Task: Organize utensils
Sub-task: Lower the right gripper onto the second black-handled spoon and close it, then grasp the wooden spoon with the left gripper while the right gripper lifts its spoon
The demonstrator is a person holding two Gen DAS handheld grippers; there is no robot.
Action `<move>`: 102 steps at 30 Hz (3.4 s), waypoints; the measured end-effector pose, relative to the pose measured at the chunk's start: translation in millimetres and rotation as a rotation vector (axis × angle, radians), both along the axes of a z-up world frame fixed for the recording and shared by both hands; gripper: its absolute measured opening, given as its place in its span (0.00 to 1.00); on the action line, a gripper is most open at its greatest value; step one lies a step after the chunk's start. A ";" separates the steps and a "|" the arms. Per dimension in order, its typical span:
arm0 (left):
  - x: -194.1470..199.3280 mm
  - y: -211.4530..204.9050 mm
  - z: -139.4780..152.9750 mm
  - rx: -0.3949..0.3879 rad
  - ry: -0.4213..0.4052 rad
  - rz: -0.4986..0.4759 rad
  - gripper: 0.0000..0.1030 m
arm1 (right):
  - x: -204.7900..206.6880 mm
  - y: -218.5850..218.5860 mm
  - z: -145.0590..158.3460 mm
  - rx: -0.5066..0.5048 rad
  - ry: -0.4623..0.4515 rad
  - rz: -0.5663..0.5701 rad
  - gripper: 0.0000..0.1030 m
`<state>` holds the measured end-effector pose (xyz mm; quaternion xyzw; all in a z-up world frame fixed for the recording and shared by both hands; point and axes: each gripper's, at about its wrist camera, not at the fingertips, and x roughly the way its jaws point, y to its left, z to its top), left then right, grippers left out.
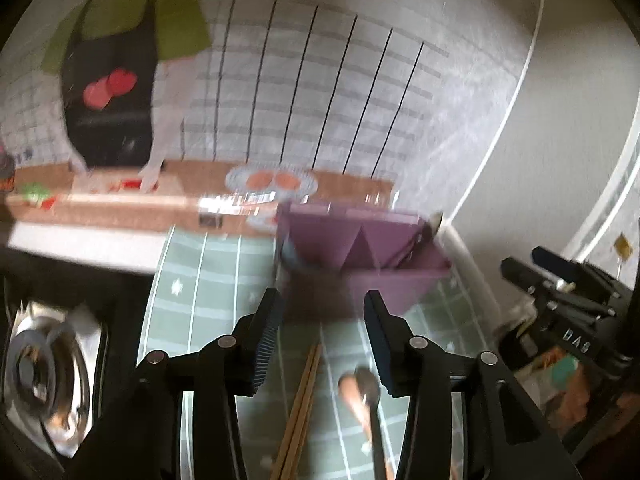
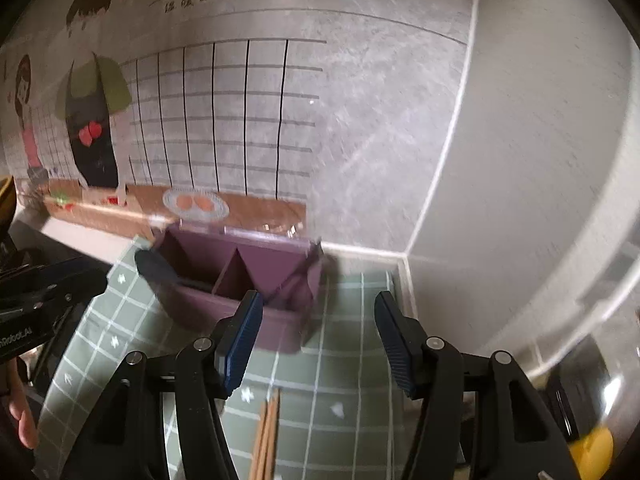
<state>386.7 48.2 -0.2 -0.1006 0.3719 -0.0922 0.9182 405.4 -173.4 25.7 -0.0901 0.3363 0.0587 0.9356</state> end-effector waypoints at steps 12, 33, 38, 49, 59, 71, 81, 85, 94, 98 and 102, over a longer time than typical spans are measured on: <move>-88.5 11.0 -56.2 -0.051 0.100 -0.002 0.44 | -77.2 -13.8 -57.9 -0.052 0.153 0.051 0.48; -157.8 103.5 -79.3 -0.158 0.147 0.233 0.44 | -63.3 37.3 -122.1 0.094 0.360 0.125 0.37; -163.9 113.3 -77.7 -0.147 0.150 0.271 0.44 | -35.5 62.7 -135.1 0.124 0.399 0.121 0.37; -152.1 91.4 -80.7 -0.126 0.167 0.207 0.44 | -5.9 71.8 -154.3 0.171 0.434 0.080 0.36; -98.1 23.8 -87.2 -0.121 0.177 0.024 0.44 | -8.8 51.7 -140.6 0.150 0.368 0.095 0.25; -39.4 -48.1 -101.1 -0.075 0.188 -0.066 0.44 | -22.3 5.2 -110.7 0.146 0.273 0.058 0.25; -1.2 -84.0 -114.0 0.025 0.206 -0.059 0.43 | -38.2 -15.6 -75.6 0.144 0.158 0.026 0.24; 9.2 -89.5 -122.5 0.047 0.235 -0.040 0.42 | -42.3 -20.3 -64.2 0.133 0.119 0.016 0.21; 15.1 -98.6 -129.0 0.107 0.243 -0.025 0.31 | -42.3 -24.5 -60.2 0.145 0.116 0.011 0.12; 16.4 -93.6 -128.0 0.086 0.241 -0.036 0.29 | -42.4 -26.8 -59.1 0.168 0.123 0.015 0.10; 4.4 -87.8 -114.8 0.059 0.197 -0.052 0.29 | -44.6 -28.9 -55.8 0.184 0.125 0.021 0.09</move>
